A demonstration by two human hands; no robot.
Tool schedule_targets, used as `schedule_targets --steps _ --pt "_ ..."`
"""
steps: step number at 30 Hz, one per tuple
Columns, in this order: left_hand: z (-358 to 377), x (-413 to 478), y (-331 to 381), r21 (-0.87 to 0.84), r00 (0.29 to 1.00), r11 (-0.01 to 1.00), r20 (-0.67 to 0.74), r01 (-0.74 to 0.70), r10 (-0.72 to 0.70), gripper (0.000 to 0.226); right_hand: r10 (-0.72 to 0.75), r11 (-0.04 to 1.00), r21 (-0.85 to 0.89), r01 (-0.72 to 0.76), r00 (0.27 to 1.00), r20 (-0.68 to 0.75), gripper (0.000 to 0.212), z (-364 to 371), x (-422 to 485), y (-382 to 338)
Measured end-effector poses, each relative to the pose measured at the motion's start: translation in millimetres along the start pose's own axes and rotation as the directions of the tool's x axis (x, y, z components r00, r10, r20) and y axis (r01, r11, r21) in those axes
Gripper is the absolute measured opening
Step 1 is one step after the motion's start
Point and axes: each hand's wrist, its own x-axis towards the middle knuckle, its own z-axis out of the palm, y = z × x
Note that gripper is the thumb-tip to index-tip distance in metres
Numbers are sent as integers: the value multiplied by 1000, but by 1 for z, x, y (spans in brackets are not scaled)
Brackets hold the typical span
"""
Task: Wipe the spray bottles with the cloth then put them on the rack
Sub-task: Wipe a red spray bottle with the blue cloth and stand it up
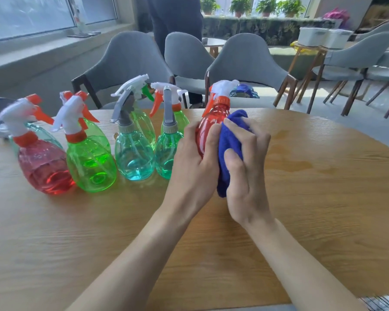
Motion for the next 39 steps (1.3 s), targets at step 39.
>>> schedule_targets --steps 39 --pt "7 -1 0 -264 972 935 61 236 -228 50 491 786 374 -492 865 106 31 -10 12 -5"
